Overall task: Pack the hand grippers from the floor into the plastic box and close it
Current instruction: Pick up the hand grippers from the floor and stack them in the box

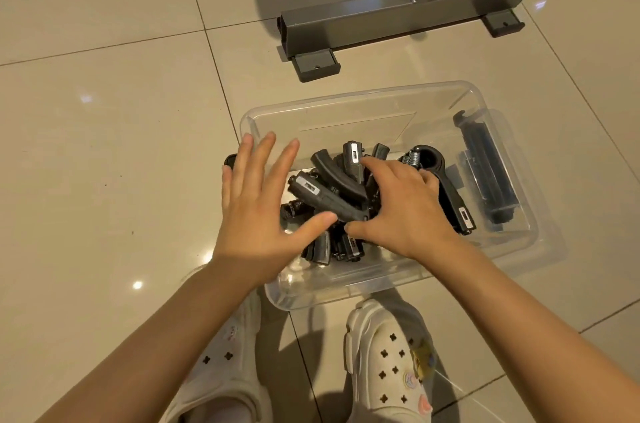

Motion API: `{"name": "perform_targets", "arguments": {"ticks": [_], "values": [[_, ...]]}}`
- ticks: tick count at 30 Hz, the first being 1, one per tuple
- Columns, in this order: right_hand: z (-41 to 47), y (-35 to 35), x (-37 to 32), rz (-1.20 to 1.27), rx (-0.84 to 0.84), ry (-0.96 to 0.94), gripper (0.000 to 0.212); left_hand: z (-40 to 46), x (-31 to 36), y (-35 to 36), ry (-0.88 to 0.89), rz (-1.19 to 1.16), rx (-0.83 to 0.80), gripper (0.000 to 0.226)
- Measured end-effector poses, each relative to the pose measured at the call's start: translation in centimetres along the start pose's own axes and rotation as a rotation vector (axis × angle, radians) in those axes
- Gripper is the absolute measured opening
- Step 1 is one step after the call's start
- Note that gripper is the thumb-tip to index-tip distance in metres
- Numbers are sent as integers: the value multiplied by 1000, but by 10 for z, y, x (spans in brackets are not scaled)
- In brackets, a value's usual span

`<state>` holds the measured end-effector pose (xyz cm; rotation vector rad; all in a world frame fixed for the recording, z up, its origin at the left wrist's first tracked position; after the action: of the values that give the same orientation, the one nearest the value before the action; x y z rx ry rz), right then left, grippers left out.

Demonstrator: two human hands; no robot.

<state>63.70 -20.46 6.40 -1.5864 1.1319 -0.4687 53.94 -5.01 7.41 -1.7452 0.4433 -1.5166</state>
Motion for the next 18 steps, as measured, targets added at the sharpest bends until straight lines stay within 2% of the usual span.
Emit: {"name": "perform_targets", "arguments": {"ticks": [3, 6, 13, 18], "values": [[5, 12, 0, -290, 2, 67, 96, 1, -1, 7, 31, 119, 12, 81], [10, 17, 1, -447, -23, 64, 94, 2, -3, 7, 35, 150, 18, 76], [16, 25, -4, -335, -120, -127, 96, 3, -4, 8, 35, 188, 30, 70], [30, 30, -16, -328, -68, -137, 90, 2, -4, 8, 47, 176, 39, 67]]}}
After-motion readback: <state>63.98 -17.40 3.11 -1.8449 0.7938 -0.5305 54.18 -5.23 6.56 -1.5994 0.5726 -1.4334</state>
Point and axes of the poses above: each hand's wrist, its own z-axis towards the middle knuckle, its own y-axis out of the palm, x = y × z, the point moved 6 cm from there along z, towards the middle knuckle
